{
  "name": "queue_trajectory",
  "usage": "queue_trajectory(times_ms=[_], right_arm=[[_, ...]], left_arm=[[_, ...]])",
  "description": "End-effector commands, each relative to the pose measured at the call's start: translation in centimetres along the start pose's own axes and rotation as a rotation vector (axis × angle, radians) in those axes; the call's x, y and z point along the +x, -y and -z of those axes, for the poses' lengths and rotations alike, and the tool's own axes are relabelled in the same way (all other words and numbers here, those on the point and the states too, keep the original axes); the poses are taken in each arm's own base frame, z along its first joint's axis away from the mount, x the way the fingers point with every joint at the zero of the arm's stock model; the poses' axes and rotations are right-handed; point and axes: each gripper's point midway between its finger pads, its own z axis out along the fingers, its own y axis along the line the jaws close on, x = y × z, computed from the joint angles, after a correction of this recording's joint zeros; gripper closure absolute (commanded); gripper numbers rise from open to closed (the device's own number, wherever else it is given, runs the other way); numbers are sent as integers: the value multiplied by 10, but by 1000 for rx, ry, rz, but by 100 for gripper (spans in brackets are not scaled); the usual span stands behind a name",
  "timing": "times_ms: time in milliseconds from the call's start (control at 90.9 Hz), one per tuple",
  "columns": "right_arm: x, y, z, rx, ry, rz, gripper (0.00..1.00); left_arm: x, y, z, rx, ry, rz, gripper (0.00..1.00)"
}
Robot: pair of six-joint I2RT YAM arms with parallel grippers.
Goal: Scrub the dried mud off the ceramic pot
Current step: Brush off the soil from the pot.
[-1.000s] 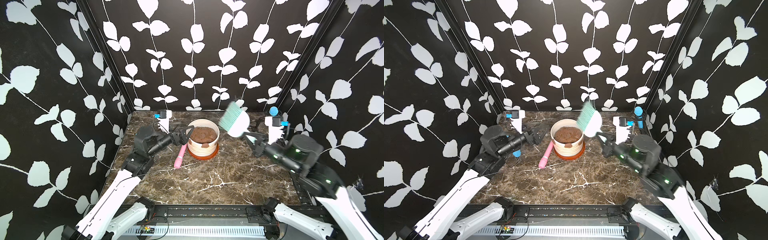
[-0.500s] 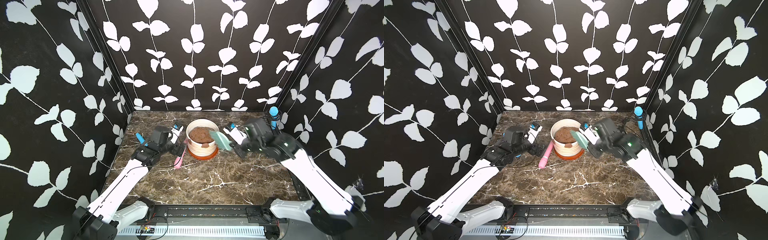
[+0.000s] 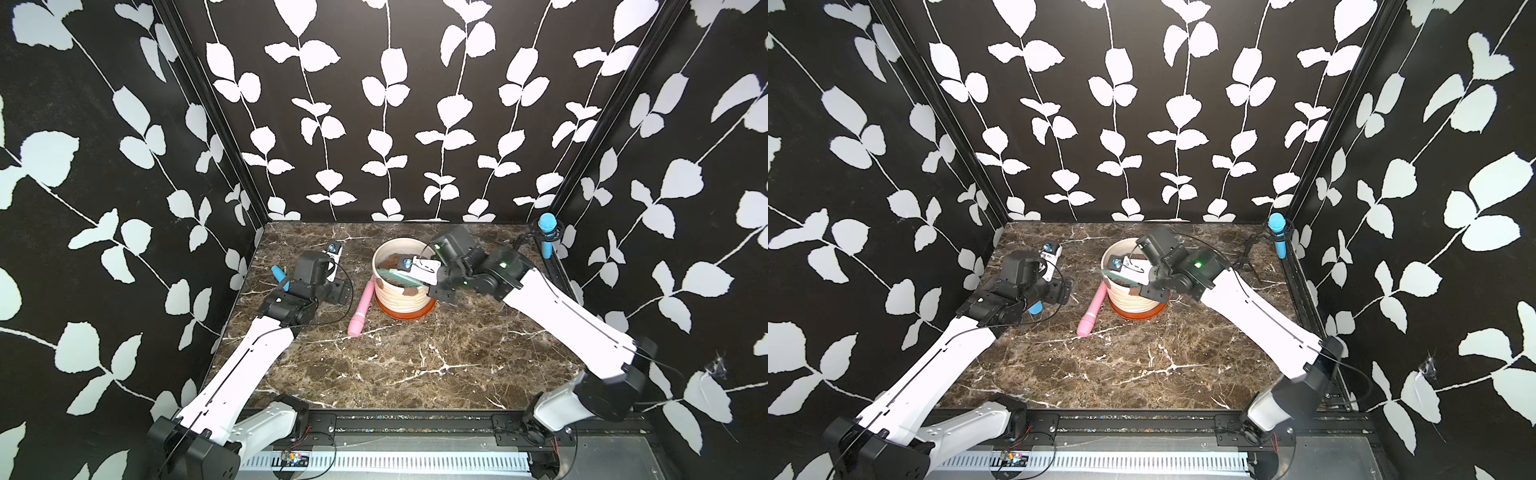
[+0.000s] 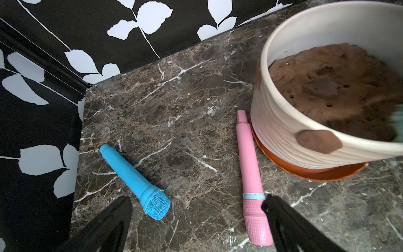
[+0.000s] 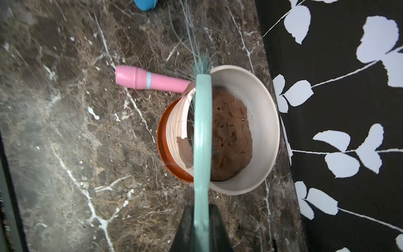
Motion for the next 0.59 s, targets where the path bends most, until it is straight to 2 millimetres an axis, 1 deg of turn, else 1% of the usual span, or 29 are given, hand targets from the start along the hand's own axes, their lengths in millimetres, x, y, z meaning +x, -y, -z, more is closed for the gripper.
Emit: queue_trajectory(times_ms=[0, 88, 110, 231, 253, 286, 429, 583], right_arm=[[4, 6, -1, 15, -40, 119, 100], [6, -3, 3, -37, -43, 162, 100], [8, -8, -4, -65, -57, 171, 100], [14, -27, -4, -152, -61, 213, 100], [13, -27, 5, -142, -44, 220, 100], [15, -29, 10, -142, -36, 227, 100], [21, -35, 20, -149, -32, 250, 100], [20, -36, 28, -136, -14, 260, 100]], left_arm=[[4, -1, 3, -2, 1, 17, 2], [4, 0, 3, 4, -4, 16, 2], [4, 0, 3, 7, -2, 17, 2], [5, -1, 3, 2, -1, 19, 2], [7, 0, 2, 2, -6, 18, 2], [6, 1, 2, 7, -5, 18, 2], [6, 3, 0, 23, -6, 21, 2], [7, 5, -2, 31, -16, 22, 2]])
